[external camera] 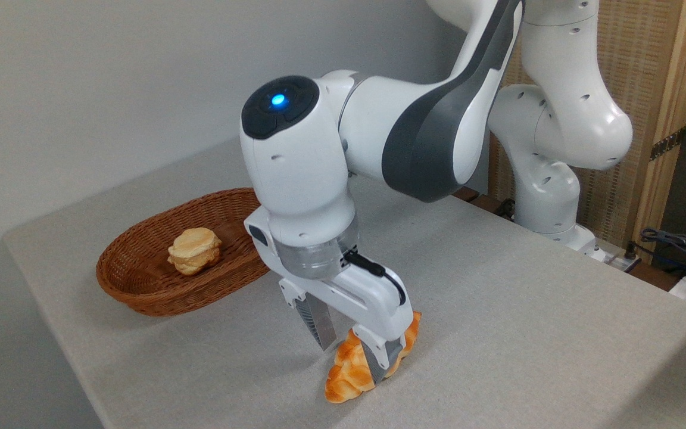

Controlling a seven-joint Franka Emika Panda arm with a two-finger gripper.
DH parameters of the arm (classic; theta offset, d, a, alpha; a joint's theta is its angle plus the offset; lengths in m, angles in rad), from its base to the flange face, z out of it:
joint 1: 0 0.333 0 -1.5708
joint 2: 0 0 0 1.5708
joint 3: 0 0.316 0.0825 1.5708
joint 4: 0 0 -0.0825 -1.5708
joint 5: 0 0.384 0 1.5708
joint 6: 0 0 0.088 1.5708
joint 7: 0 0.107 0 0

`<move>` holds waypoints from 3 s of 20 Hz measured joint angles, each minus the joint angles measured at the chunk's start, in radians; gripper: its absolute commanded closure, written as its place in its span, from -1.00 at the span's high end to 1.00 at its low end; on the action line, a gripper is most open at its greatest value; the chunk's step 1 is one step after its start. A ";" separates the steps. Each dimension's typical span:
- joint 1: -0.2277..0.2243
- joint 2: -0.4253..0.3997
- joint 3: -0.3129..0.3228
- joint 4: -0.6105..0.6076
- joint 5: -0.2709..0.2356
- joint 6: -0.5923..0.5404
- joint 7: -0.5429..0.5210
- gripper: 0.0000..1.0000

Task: Put bread into the basket
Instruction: 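Close the gripper fingers around the middle of the braided roll, then lift the held roll and carry it over the woven basket, then lower the roll into the basket and open the gripper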

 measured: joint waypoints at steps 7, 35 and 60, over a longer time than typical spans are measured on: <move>0.000 0.026 -0.002 0.000 0.000 0.021 0.000 0.89; -0.006 -0.019 -0.061 0.037 -0.047 0.032 0.000 -0.23; -0.033 0.078 -0.443 0.190 -0.235 0.209 -0.562 0.99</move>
